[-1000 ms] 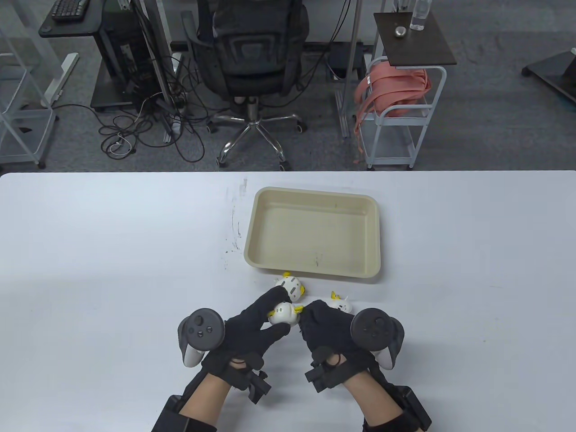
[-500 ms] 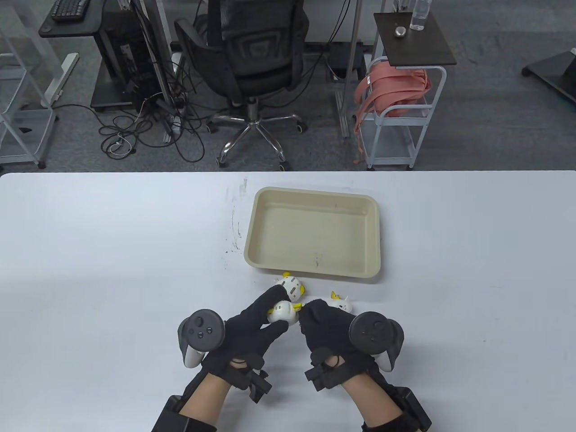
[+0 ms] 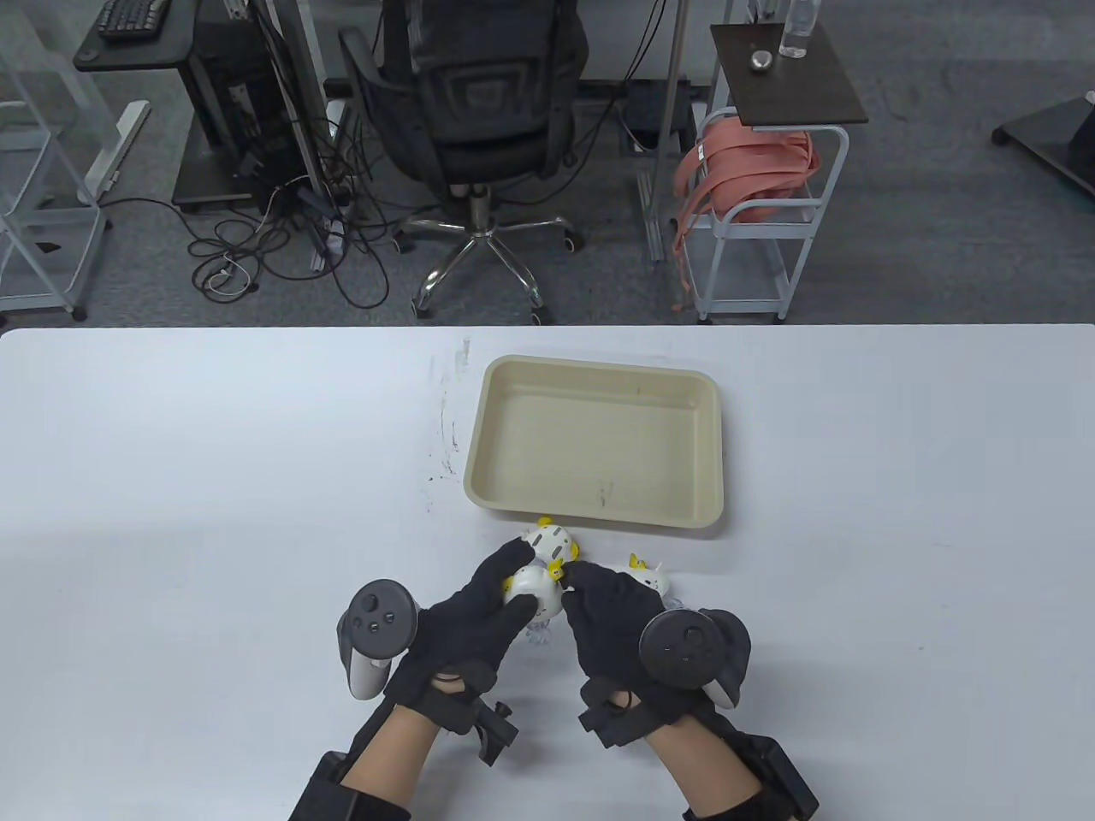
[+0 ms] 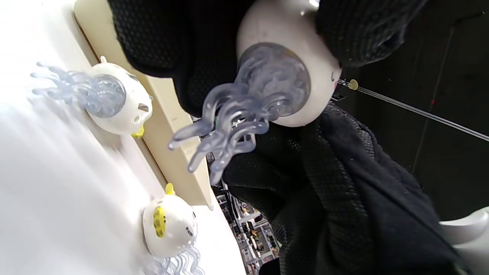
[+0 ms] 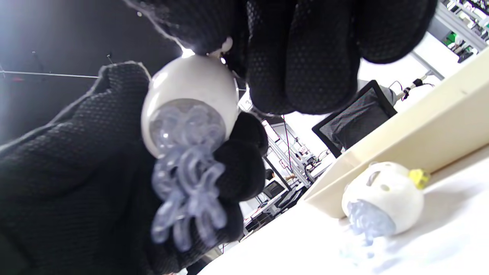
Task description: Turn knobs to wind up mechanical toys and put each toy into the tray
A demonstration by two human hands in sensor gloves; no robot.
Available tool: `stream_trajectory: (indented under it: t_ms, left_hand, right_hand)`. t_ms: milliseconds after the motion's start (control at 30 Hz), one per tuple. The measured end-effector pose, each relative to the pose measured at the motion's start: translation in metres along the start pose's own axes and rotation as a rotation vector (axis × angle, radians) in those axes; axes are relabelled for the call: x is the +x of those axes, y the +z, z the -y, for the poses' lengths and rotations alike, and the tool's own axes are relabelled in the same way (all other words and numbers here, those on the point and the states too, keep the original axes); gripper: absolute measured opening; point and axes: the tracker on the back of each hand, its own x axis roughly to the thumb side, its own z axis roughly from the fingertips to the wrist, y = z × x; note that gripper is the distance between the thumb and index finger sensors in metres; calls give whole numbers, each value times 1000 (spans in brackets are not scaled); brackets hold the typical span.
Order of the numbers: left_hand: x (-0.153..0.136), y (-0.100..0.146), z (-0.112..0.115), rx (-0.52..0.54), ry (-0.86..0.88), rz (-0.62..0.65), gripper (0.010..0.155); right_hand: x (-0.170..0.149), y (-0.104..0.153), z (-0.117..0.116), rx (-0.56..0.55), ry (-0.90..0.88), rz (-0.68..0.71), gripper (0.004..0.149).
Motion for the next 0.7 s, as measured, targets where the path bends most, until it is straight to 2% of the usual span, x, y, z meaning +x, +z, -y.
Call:
stream_trajectory:
  t_ms: [133,267,367,433,533,700]
  left_hand:
    - [0,0,1,-13,-2,8,72]
    - [4,0,3,-18,-50,36,72]
    - [6,-1,2,-41,-65,68,72]
    - [8,0,2,-50,-61,81,72]
    - [12,0,3,-42,-78,105,72]
    - [12,0,4,-60,-98,120,73]
  right_hand:
    - [-4,0,3,-26,-8,-16,45]
    - [-11,-1,5,-22,-67,-90,44]
    - [-22,-1,4,2,-232,-175,43]
    - [-24,1,4,-21,-322,-233,43]
    - [-23,0,8,-33,-283,-230,43]
    - [-30,0,7,-35,-334,-265,43]
